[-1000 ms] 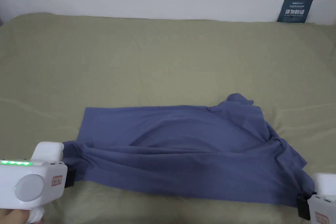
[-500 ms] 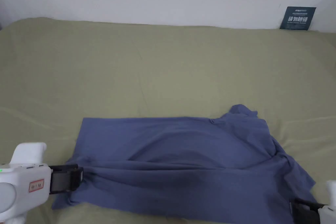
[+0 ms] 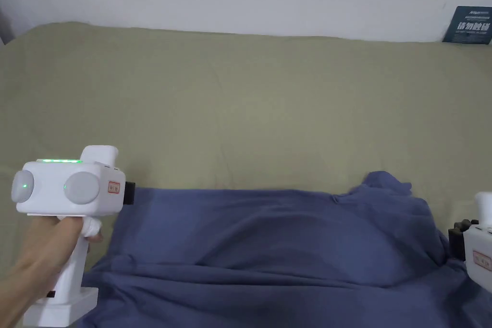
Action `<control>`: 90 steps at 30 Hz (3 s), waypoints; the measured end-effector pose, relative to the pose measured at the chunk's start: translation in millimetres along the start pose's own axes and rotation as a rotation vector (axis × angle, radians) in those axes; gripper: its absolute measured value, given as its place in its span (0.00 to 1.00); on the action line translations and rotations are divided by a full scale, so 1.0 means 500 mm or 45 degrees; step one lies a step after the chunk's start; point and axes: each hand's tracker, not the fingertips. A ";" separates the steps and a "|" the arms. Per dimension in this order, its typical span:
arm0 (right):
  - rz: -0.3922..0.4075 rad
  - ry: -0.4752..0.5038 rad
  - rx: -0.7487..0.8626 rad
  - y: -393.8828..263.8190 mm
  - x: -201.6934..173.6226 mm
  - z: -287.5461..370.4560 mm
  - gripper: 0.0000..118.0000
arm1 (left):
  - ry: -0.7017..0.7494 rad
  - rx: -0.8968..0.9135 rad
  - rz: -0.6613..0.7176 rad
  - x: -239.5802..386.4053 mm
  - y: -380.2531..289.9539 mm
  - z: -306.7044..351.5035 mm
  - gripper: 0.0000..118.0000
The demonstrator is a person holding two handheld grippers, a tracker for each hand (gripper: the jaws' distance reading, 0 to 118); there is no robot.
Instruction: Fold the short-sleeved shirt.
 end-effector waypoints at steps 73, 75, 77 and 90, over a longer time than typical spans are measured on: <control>0.056 0.154 -0.204 -0.323 0.062 0.143 0.01 | -0.064 0.035 -0.211 -0.050 -0.362 0.238 0.03; 0.069 0.140 -0.206 -0.321 0.050 0.143 0.01 | -0.052 0.015 -0.211 -0.047 -0.365 0.230 0.07; 0.065 0.138 -0.209 -0.313 0.050 0.143 0.23 | -0.042 0.015 -0.206 -0.046 -0.364 0.230 0.58; -0.130 0.093 0.219 -0.198 -0.067 0.248 0.00 | -0.101 0.211 0.013 -0.057 -0.293 0.331 0.00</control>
